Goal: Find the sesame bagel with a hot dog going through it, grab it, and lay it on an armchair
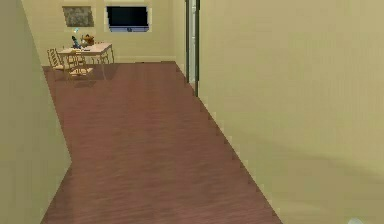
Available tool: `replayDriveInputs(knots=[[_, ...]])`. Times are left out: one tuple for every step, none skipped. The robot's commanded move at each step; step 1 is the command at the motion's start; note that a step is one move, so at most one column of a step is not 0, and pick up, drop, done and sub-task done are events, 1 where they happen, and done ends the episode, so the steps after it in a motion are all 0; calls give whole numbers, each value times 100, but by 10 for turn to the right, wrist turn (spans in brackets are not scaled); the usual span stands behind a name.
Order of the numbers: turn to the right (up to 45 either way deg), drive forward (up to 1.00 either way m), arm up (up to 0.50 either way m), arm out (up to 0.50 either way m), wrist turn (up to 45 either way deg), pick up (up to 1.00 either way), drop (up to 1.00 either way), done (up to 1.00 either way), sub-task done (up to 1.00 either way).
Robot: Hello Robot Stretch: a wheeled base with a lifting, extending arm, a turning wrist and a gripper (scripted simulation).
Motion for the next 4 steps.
replayDriveInputs(knots=[[0, 0, -2, 0, 0, 0, 0, 0, 0], [0, 0, -32, 0, 0, 0, 0, 0, 0], [0, 0, 0, 0, 0, 0, 100, 0, 0], [0, 0, 10, 0, 0, 0, 0, 0, 0]])
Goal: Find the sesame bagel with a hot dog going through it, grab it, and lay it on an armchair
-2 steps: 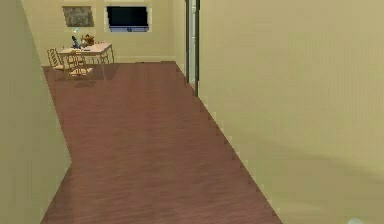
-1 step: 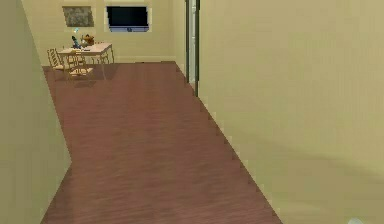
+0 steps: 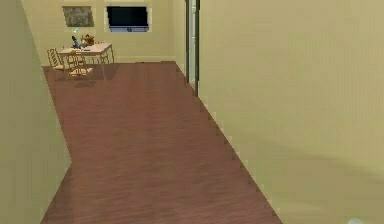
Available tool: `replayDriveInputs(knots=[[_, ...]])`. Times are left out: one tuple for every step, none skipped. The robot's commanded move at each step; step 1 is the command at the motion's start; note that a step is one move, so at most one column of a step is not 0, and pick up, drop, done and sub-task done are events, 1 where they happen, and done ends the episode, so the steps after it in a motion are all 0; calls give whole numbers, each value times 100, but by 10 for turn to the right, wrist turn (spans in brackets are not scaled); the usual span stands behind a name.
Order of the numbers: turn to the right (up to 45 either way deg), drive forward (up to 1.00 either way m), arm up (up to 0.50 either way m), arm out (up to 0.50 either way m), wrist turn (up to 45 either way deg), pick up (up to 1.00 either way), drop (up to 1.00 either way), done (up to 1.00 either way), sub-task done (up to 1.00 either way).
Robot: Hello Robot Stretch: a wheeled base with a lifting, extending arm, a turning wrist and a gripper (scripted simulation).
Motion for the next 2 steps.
replayDriveInputs(knots=[[0, 0, 0, -8, 0, 0, 0, 0, 0], [0, 0, 0, 0, 0, 0, 0, 100, 0]])
